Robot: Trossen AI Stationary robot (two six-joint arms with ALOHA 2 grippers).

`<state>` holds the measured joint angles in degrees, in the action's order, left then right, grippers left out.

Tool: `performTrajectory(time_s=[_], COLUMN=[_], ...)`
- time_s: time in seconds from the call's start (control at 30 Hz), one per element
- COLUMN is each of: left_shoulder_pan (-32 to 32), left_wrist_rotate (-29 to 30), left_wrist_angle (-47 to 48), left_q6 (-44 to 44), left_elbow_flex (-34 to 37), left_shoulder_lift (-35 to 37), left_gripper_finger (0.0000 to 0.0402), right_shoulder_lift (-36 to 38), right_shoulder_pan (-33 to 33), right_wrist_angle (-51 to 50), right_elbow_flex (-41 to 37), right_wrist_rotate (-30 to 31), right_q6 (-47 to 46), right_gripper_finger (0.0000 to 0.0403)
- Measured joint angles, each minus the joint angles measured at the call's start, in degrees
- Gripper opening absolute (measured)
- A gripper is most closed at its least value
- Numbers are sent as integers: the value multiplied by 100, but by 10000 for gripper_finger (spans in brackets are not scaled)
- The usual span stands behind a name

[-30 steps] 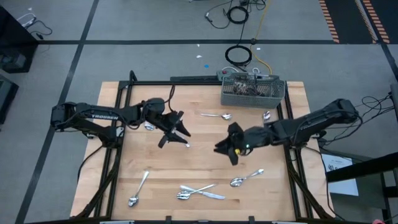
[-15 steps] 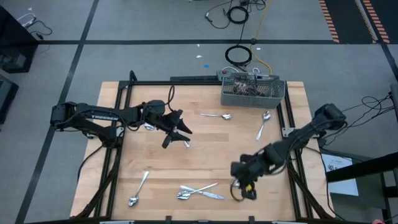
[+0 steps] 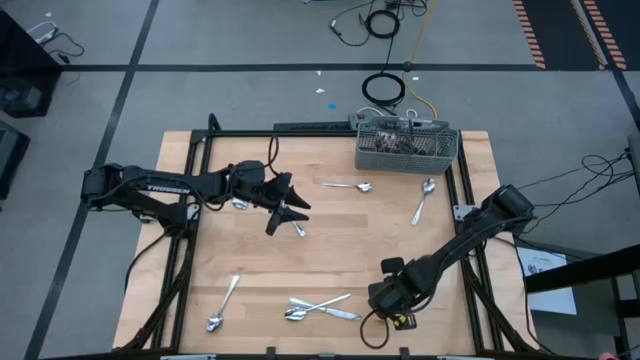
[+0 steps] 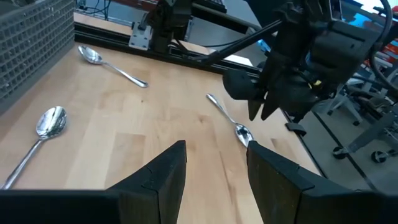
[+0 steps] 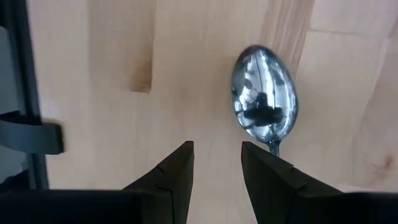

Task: Sort silverware
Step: Put the silver table knife into the gray utensil holder

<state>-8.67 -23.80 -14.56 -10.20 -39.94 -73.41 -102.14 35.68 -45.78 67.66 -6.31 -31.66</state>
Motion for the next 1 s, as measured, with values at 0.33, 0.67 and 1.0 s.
performTrajectory(time_s=[0.33,0.67,1.0], left_shoulder_pan=[25,169,592], left_wrist_rotate=[89,162,165], left_wrist_angle=[2,377,789], left_q6=[-2,-8,7], left_elbow_flex=[2,4,11], left_shoulder_lift=[0,0,-52], left_gripper_finger=[173,173,173], right_shoulder_lift=[78,76,50], right_shoulder_pan=[1,3,4], right_wrist_angle=[43,619,1816], right_elbow_flex=[0,0,0], right_wrist_rotate=[35,33,464], right_q6=[-5,60,1002], right_gripper_finger=[125,125,125])
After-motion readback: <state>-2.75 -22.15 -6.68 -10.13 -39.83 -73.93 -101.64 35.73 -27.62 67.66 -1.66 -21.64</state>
